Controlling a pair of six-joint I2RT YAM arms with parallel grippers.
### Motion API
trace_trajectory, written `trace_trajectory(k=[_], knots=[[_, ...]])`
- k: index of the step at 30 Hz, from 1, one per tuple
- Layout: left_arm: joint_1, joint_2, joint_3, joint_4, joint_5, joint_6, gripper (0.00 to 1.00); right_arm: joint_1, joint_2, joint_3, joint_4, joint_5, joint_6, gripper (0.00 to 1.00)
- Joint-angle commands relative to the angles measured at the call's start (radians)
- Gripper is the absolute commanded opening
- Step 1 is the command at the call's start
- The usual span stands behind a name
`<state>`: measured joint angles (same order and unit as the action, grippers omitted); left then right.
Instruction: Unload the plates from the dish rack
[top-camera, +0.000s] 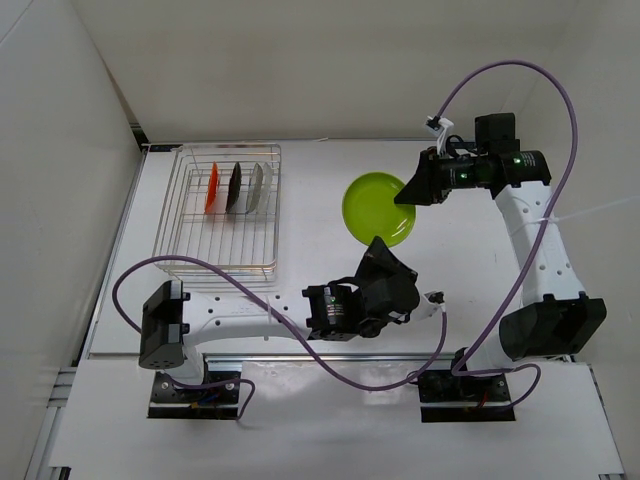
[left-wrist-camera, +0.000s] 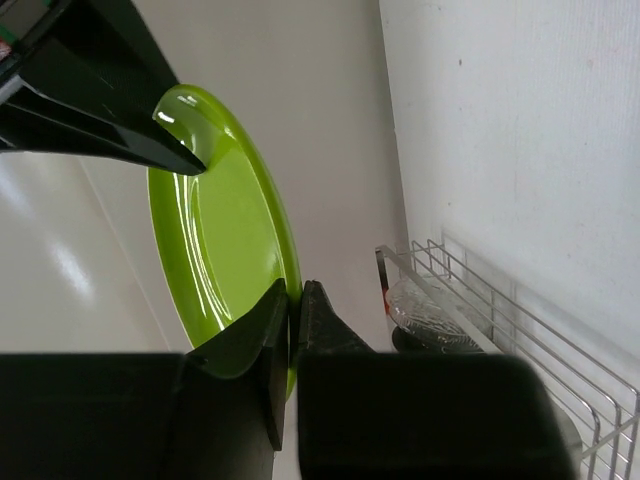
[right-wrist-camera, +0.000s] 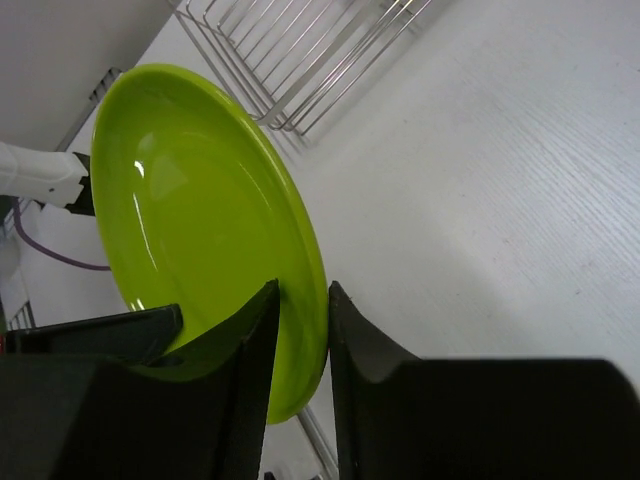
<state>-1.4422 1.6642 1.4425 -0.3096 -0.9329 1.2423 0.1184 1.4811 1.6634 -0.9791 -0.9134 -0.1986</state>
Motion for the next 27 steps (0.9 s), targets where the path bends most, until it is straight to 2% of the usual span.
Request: trace_trajectory(k=[1,2,4,5,9,10,11,15,17,21,22,27], knots=[[0.017,-0.011,0.024,0.049,-0.027,0.013,0.11,0.009,0.002,0.015,-0.006,0.001,-0.015,0.25],[0.017,-0.011,0.024,0.049,-0.027,0.013,0.11,0.009,0.002,0.015,-0.006,0.001,-0.015,0.17],[0.028,-0.011,0.013,0.058,-0.027,0.022,0.11,0.009,0.002,0.015,-0.006,0.01,-0.006,0.08],[0.037,-0.011,0.013,0.058,-0.027,0.022,0.11,0.009,0.002,0.015,-0.006,0.01,-0.005,0.0],[0.046,-0.011,0.013,0.035,-0.027,-0.01,0.11,0.009,0.002,0.015,0.013,0.021,0.016,0.0],[0.046,-0.011,0.013,-0.012,-0.018,-0.039,0.11,0.009,0.002,0.015,0.013,0.03,0.03,0.0],[0.058,-0.011,0.013,-0.013,-0.018,-0.04,0.13,0.009,0.002,0.024,0.022,0.03,0.039,0.0],[0.094,-0.02,0.002,-0.022,-0.009,-0.064,0.32,0.009,0.011,0.024,0.033,0.039,0.062,0.0],[0.104,-0.02,0.002,-0.061,0.0,-0.101,0.52,0.009,0.011,0.024,0.042,0.051,0.094,0.0],[0.114,-0.029,0.013,-0.141,0.022,-0.161,0.76,0.009,0.022,0.024,0.095,0.105,0.157,0.0],[0.114,-0.029,0.013,-0.163,0.022,-0.176,1.0,0.009,0.034,0.015,0.124,0.151,0.175,0.0],[0.152,-0.038,0.003,-0.272,0.043,-0.263,1.0,-0.023,0.106,-0.004,0.212,0.352,0.303,0.0]])
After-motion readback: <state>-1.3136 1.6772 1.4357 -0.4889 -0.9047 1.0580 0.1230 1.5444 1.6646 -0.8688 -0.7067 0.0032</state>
